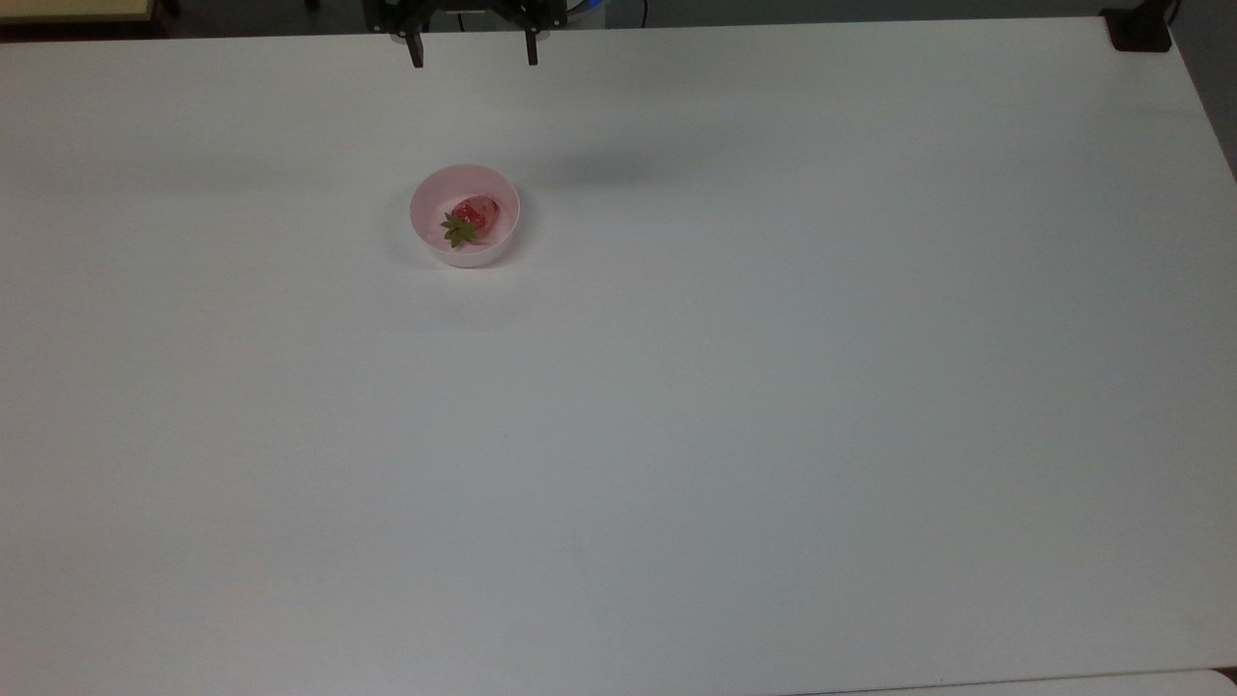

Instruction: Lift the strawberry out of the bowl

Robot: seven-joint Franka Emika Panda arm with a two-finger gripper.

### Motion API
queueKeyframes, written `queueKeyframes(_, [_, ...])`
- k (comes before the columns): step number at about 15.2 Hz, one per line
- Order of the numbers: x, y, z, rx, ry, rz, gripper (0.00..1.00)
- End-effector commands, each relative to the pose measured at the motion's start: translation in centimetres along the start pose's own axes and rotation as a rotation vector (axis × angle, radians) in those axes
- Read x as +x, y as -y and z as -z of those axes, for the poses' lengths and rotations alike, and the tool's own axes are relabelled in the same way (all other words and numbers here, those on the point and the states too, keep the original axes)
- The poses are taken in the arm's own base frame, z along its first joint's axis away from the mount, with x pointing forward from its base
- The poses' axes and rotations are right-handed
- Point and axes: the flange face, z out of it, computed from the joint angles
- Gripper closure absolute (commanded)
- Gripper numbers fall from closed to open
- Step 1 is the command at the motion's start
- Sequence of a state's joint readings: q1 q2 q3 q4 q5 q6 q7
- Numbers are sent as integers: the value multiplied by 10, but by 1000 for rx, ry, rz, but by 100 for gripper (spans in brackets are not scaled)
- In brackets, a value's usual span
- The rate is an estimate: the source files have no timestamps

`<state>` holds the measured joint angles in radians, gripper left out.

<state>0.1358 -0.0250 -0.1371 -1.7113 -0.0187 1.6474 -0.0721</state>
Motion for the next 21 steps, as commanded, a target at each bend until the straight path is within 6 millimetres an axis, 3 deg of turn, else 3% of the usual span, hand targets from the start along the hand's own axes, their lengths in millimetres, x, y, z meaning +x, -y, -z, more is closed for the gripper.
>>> queueKeyframes(1, [-1,-7,3,-6,11,9,0])
queueKeyframes(9, [1,-8,1,-7,9,9,0])
queueKeyframes(12, [10,-8,-3,-16,7,74,0])
queueKeyframes(14, [12,-17,-4,-9,7,77,0])
queueKeyframes(15, [16,-19,-11,-10,16,74,0])
queueKeyframes(16, [31,-21,-31,-25,19,74,0])
queueKeyframes(21, [67,-63,-103,-63,23,93,0])
